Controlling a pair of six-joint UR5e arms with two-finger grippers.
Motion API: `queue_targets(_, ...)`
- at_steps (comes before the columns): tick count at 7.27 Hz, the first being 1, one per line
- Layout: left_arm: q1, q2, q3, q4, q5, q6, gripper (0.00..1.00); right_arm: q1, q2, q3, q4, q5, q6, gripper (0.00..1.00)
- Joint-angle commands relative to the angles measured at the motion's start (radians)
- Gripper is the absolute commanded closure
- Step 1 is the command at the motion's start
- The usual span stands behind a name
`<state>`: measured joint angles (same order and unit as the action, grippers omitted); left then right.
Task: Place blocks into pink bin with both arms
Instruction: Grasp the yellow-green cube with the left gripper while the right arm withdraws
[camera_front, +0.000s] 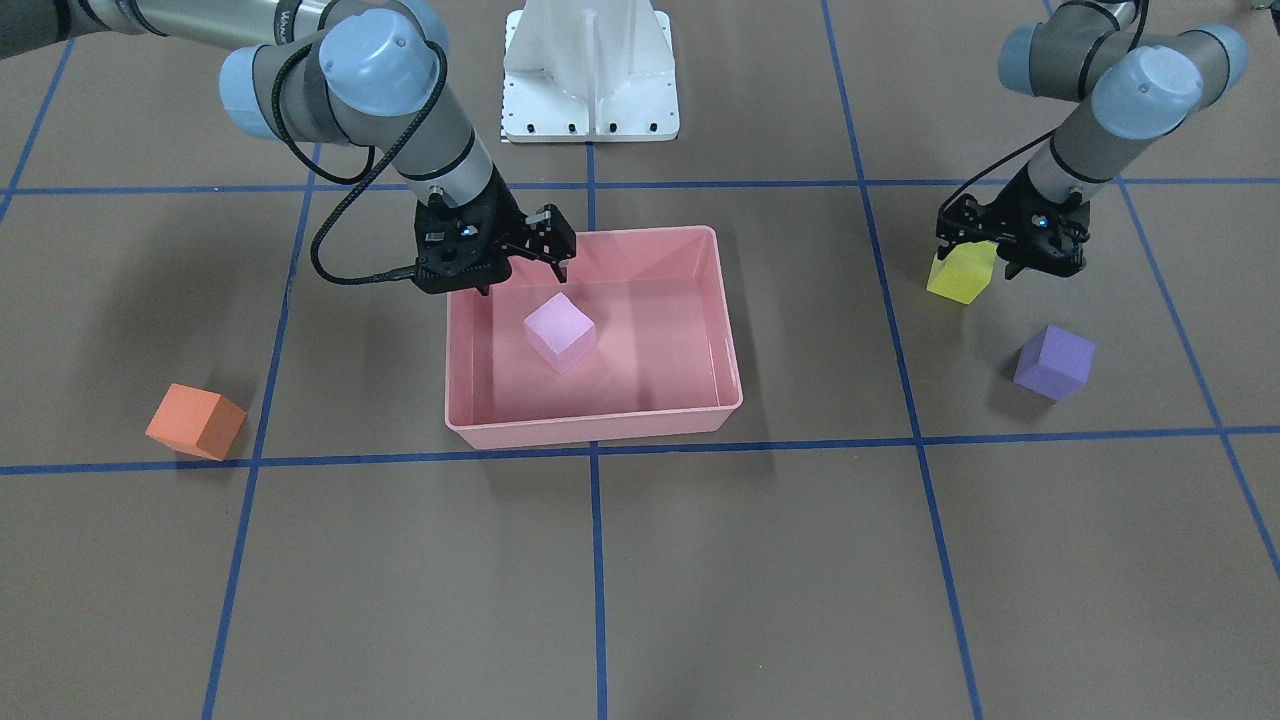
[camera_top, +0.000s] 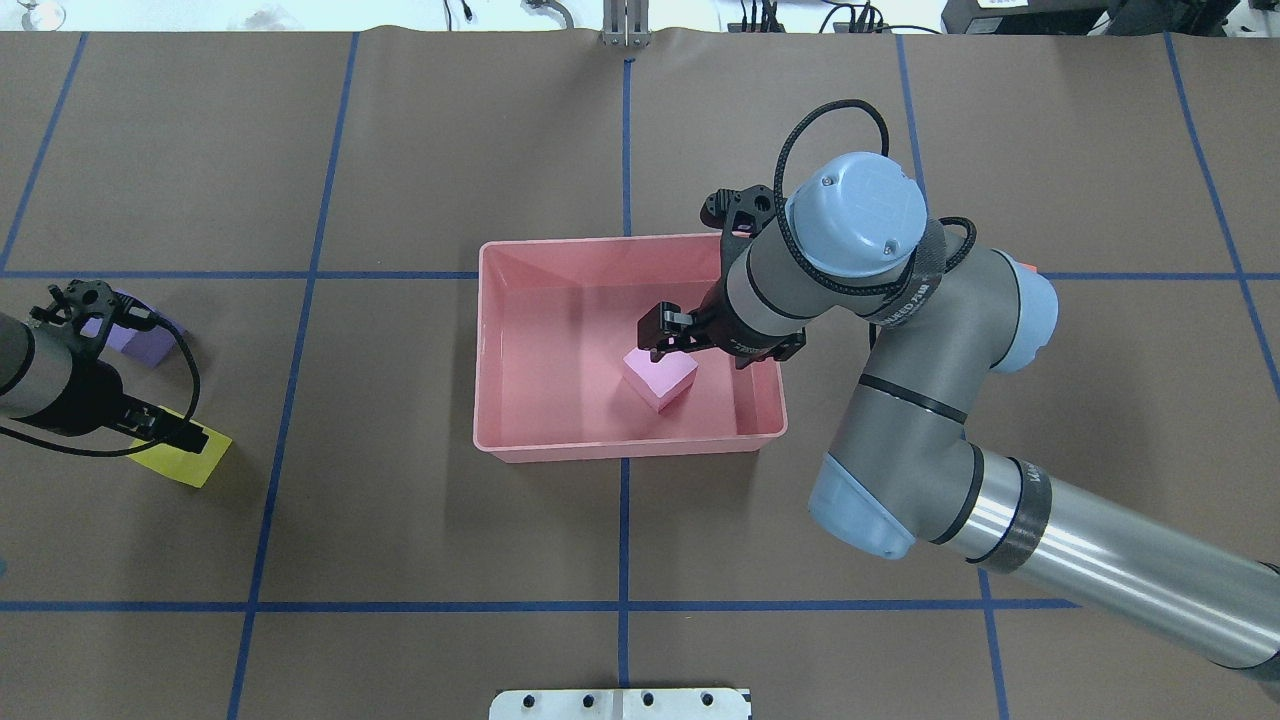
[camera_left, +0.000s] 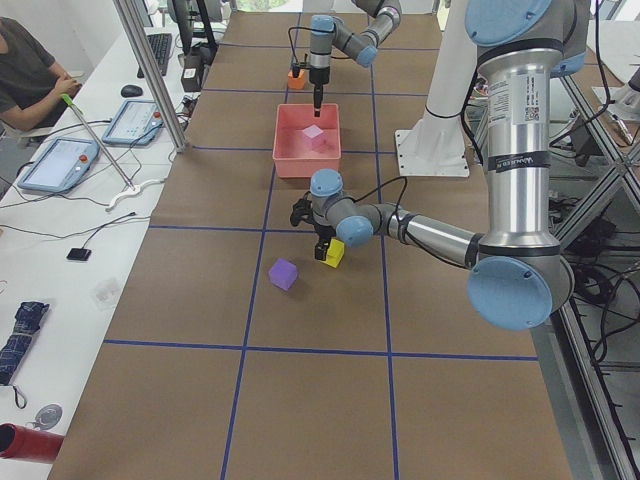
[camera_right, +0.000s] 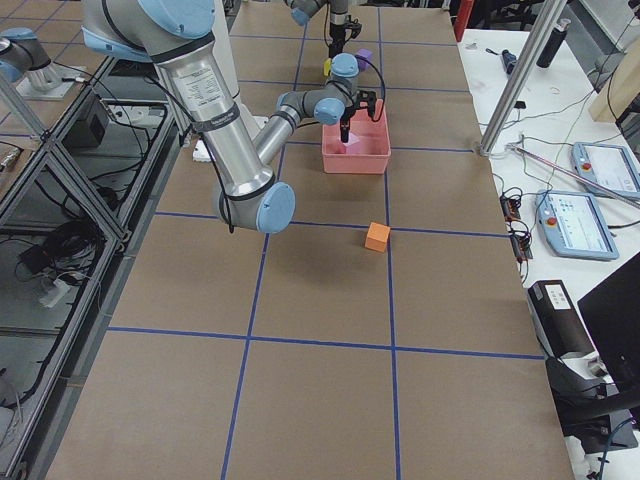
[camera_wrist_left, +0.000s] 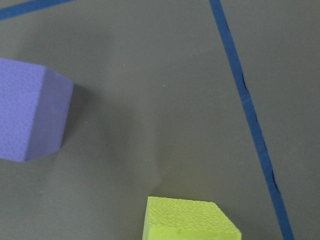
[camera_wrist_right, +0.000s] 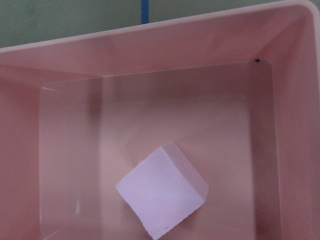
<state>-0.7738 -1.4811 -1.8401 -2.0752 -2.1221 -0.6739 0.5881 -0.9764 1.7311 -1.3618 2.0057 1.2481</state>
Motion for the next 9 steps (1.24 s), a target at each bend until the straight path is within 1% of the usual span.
queue_targets(1, 0.043, -0.010, 0.012, 0.001, 0.039, -0.006, 0.01, 0.001, 0.001, -0.019, 0.003, 0.004, 0.002, 0.01)
queue_targets(2, 0.045, -0.011, 0.013, 0.001, 0.039, -0.007, 0.36, 0.015, 0.002, -0.012, 0.001, 0.013, 0.004, 0.01)
queue_targets(3, 0.044, -0.013, 0.018, 0.001, 0.036, -0.009, 0.82, 0.069, -0.002, -0.008, -0.005, 0.065, 0.002, 0.01)
queue_targets(4, 0.044, -0.019, 0.016, 0.004, 0.019, -0.009, 1.00, 0.152, -0.013, -0.008, -0.011, 0.149, -0.001, 0.01)
queue_targets(5, 0.039, -0.030, 0.004, 0.004, -0.037, -0.060, 1.00, 0.239, -0.069, 0.001, -0.005, 0.239, -0.018, 0.01)
queue_targets(6, 0.034, -0.065, -0.014, 0.006, -0.106, -0.194, 1.00, 0.289, -0.120, 0.010, -0.003, 0.270, -0.077, 0.01)
queue_targets(7, 0.031, -0.156, -0.031, 0.027, -0.125, -0.320, 1.00, 0.350, -0.187, 0.010, -0.005, 0.315, -0.164, 0.01)
queue_targets(8, 0.033, -0.229, -0.074, 0.088, -0.127, -0.393, 1.00, 0.421, -0.237, -0.007, -0.010, 0.358, -0.244, 0.01)
queue_targets(9, 0.024, -0.331, -0.111, 0.212, -0.128, -0.456, 1.00, 0.493, -0.261, -0.057, -0.011, 0.361, -0.325, 0.01)
